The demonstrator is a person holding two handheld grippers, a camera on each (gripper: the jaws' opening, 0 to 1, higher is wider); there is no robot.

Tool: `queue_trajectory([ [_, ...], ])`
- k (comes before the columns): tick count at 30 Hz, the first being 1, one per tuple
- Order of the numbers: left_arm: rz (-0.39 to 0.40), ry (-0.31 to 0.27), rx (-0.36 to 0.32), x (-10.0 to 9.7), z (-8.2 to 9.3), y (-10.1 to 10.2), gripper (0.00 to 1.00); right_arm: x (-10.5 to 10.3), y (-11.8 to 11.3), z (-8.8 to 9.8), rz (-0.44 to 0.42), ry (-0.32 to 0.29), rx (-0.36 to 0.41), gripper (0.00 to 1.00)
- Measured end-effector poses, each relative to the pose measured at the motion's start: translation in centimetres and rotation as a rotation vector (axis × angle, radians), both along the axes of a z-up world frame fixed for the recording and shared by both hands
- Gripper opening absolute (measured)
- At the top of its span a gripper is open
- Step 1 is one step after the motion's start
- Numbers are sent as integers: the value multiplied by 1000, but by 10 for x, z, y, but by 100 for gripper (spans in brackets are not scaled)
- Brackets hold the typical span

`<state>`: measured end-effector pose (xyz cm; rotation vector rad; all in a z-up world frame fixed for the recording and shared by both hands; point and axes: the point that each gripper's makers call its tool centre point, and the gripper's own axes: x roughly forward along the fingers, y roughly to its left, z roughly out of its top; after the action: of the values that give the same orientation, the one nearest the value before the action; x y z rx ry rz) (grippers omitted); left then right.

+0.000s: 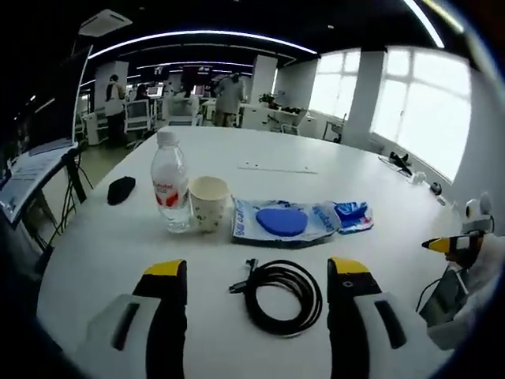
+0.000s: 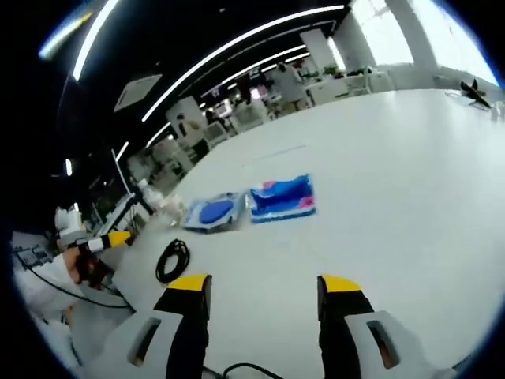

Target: Arrange the tabletop items into an orderly group along one side of the table until the central work area is clear of visible clutter.

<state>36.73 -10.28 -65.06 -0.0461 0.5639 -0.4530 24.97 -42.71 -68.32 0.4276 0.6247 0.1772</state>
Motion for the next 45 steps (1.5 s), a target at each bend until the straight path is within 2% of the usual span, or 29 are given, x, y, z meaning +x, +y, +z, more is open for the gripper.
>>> queue_trajectory([
  [8, -3, 27, -9, 0, -8, -1, 68, 2, -1, 2, -14, -2, 12, 52],
  [13, -15, 48, 8, -2, -17, -5, 65, -1, 2, -1, -11, 9, 14, 51],
  [18, 13, 109, -13, -5, -34, -8, 58, -3, 3, -2, -10, 12, 23, 49],
  [22, 34, 157, -5, -10, -49, -12, 55, -5, 2, -2, -13, 13, 26, 48],
  [24, 63, 202, -2, -12, -60, -14, 52, -6, 1, -4, -17, 16, 30, 48],
  [26, 58, 231, -9, -12, -69, -22, 51, -7, 0, -6, -24, 20, 42, 46],
  [31, 47, 256, 11, -8, -79, -33, 51, -9, -2, -7, -36, 25, 48, 45],
  [34, 102, 295, 8, -7, -88, -31, 50, -9, -5, -7, -52, 25, 69, 43],
  [37, 121, 312, 8, -8, -96, -31, 49, -10, -5, -9, -57, 29, 70, 41],
  [40, 143, 331, 31, -12, -104, -29, 44, -10, -5, -10, -58, 34, 72, 41],
  [42, 175, 352, 32, -14, -109, -25, 37, -9, -4, -10, -61, 34, 79, 40],
  [43, 186, 329, 40, -11, -107, -23, 35, -9, -4, -11, -60, 35, 81, 40],
  [45, 189, 332, 36, -11, -106, -24, 30, -8, -1, -13, -52, 39, 81, 39],
])
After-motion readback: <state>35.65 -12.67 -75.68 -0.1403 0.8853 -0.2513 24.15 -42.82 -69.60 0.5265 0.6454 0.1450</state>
